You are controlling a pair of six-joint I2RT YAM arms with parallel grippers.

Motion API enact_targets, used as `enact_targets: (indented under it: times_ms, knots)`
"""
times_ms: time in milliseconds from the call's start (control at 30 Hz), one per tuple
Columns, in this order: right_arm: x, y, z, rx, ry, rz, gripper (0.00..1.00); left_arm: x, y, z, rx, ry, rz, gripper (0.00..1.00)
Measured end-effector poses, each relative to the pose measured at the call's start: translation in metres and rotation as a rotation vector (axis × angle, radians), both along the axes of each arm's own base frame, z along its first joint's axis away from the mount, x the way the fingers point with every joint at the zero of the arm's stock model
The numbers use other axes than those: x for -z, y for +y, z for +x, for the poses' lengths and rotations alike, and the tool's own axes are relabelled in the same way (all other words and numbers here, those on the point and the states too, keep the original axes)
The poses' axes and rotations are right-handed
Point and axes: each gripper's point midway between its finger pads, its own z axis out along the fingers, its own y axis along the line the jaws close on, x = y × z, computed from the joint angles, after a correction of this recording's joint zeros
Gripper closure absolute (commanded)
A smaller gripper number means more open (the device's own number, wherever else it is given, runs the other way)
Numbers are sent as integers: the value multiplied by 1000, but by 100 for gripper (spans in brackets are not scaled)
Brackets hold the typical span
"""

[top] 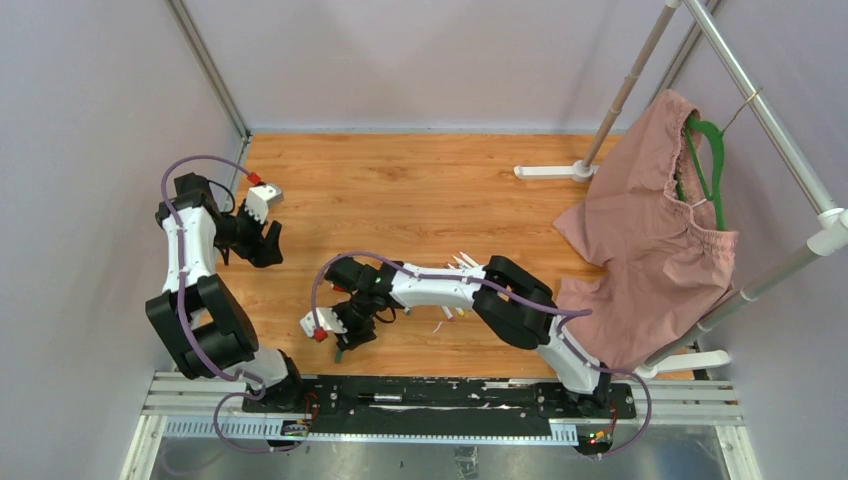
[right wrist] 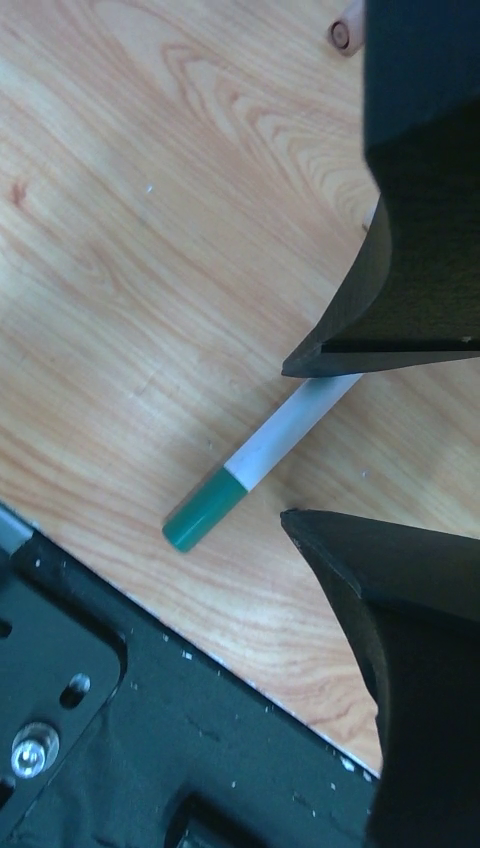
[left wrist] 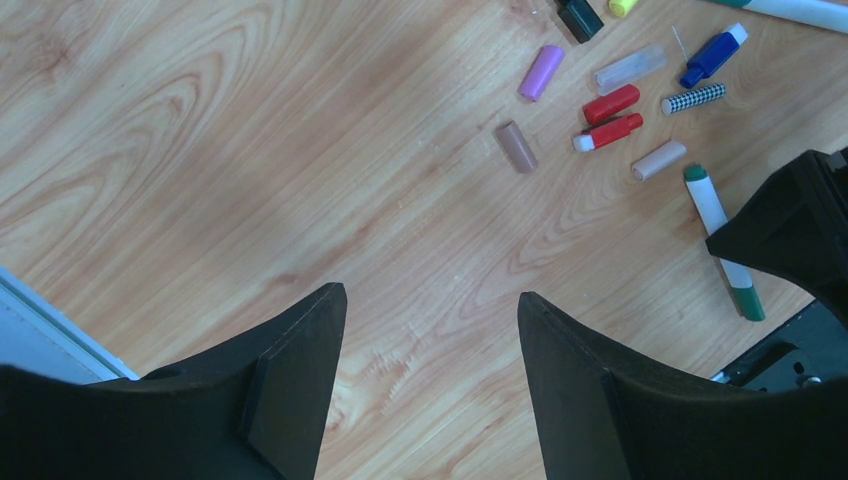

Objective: Open the pen caps

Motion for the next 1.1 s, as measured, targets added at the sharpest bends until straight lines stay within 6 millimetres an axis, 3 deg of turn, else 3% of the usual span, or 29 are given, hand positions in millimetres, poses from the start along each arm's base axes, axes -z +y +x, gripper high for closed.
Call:
enact_targets:
  times_ms: [333, 600, 667, 767, 933, 1033, 1100]
  knots:
    - [3, -3, 15, 67, 27, 3, 72, -5, 1, -1, 2, -22, 16, 31]
    - [4, -34, 9, 183, 38, 6, 85, -12, 1, -2, 4, -35, 21, 30]
    - [4, -44, 9, 228, 38, 3, 85, -14, 0, -4, 8, -38, 23, 29]
    - [5, -57, 9, 299, 43, 5, 75, -19, -3, -6, 24, -55, 24, 29]
    - [6, -70, 12, 422, 58, 4, 69, -22, -9, -12, 47, -58, 9, 28]
    - [6, -75, 16, 478, 70, 0, 74, -22, -16, -13, 73, -53, 7, 26]
    - [7, -77, 16, 501, 80, -1, 83, -23, -22, -14, 101, -52, 7, 23]
